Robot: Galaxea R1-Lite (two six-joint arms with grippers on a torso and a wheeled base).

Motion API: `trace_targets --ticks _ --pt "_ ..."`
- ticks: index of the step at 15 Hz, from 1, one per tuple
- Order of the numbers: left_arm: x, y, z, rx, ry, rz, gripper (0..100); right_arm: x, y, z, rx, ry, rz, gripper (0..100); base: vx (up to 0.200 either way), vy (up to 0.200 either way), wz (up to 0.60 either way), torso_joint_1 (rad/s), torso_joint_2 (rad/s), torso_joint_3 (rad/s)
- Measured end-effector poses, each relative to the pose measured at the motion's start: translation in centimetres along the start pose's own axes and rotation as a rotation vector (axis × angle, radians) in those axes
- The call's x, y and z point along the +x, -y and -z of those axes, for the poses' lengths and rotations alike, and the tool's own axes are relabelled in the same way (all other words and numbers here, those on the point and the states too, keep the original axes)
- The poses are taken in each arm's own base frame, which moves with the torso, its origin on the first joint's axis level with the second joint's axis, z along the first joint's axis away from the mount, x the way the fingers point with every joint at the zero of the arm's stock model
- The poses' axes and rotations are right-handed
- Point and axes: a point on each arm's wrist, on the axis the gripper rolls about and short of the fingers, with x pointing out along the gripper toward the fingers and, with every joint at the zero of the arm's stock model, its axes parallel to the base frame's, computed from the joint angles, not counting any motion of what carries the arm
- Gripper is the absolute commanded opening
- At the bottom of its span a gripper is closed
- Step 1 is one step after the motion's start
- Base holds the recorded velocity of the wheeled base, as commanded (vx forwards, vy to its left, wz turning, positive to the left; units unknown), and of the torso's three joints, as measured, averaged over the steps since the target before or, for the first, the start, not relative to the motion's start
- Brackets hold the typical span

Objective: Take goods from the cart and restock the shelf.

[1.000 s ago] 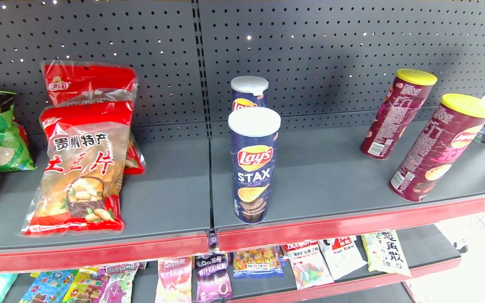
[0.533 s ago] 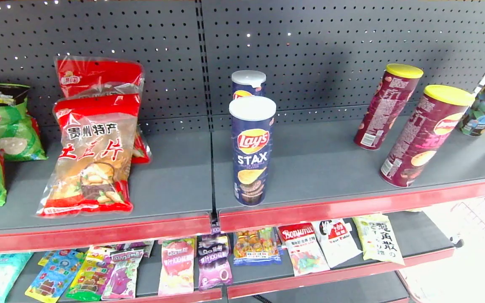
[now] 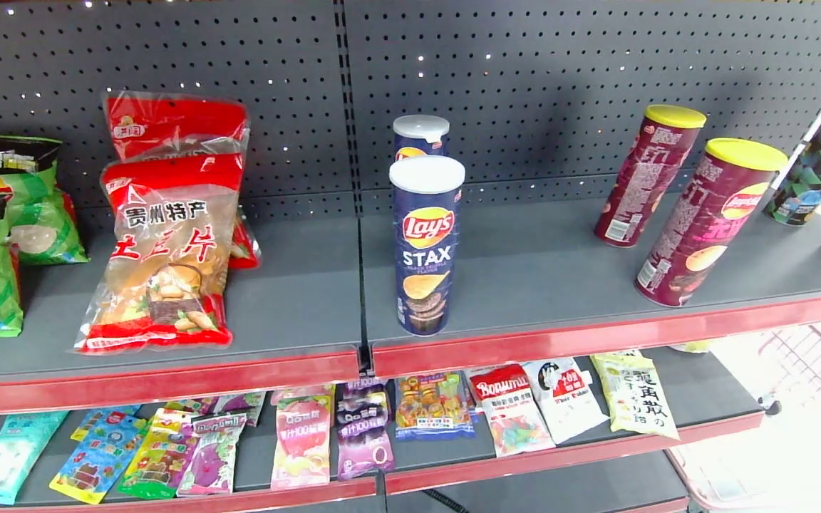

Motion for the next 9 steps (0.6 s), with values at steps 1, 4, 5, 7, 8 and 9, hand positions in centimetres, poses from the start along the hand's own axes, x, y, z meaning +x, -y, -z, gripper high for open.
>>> trace_targets --ticks 1,4,5,7,8,9 --pt "0.00 0.00 0.01 0.000 -0.001 0.000 100 0.00 0.00 0.00 0.000 0.000 0.000 100 0.000 0.000 0.60 0.002 0.01 0.002" --pt "0.00 0.00 0.00 0.000 0.000 0.000 100 0.01 0.00 0.00 0.000 -0.001 0.001 100 0.000 0.000 0.00 0.000 0.00 0.000" --pt "0.00 0.00 0.00 0.000 0.000 0.000 100 0.01 0.00 -0.01 0.001 -0.001 0.000 100 0.000 0.000 0.00 0.000 0.00 0.000" --pt "0.00 0.00 0.00 0.000 0.000 0.001 100 0.01 0.00 0.00 0.002 -0.002 0.000 100 0.000 0.000 0.00 0.000 0.00 0.000" --pt "0.00 0.00 0.00 0.000 0.000 0.000 100 0.01 0.00 0.00 0.002 -0.002 0.000 100 0.000 0.000 0.00 0.000 0.00 0.000" --pt "0.00 0.00 0.00 0.000 0.000 0.000 100 0.01 0.00 0.00 0.001 -0.002 0.000 100 0.000 -0.200 0.00 0.002 0.01 -0.002"
